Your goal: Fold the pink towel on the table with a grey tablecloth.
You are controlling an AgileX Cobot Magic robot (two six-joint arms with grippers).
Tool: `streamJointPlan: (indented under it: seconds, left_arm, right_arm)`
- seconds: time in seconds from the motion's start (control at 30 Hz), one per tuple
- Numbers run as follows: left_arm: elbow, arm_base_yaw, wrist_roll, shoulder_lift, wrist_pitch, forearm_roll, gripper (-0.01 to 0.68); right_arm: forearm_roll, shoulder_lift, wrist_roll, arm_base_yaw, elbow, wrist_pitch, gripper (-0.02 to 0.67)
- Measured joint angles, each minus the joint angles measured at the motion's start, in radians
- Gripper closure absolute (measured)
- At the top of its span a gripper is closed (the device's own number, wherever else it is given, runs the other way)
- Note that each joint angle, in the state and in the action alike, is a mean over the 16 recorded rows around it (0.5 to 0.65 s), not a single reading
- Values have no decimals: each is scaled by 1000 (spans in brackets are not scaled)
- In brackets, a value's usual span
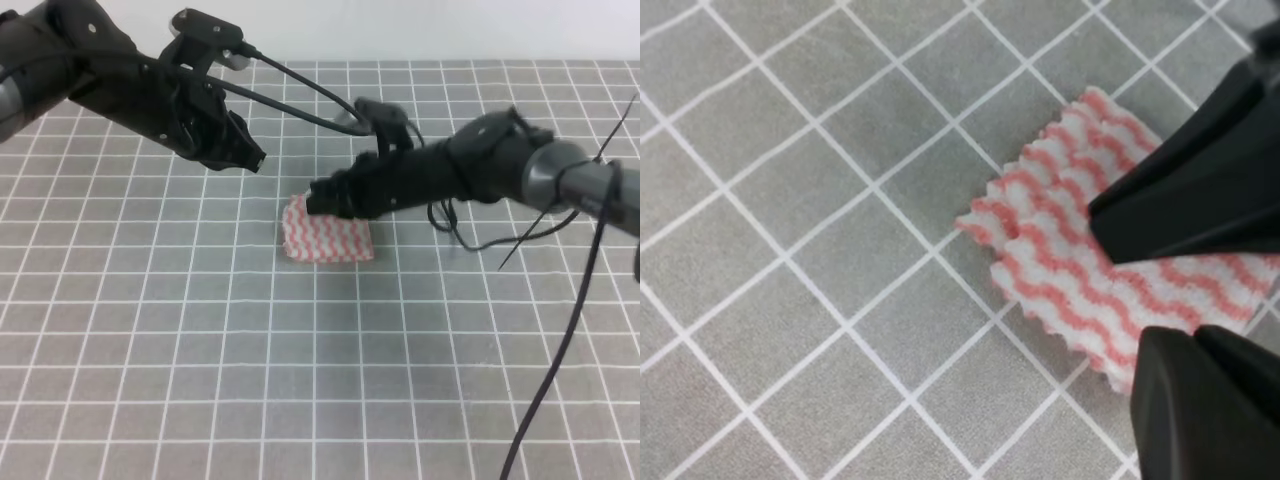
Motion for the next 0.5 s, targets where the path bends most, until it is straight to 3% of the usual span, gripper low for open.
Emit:
streamJointPlan:
  seconds: [0.17,0.5]
  left_arm:
    - [0,-1,39,17,10,-70,672]
    - [0,-26,144,119,-4,-225,672]
  right_arm:
    - [0,25,-5,-3,-7,-8,660]
    - [-67,-7,18,-25,-28,8,664]
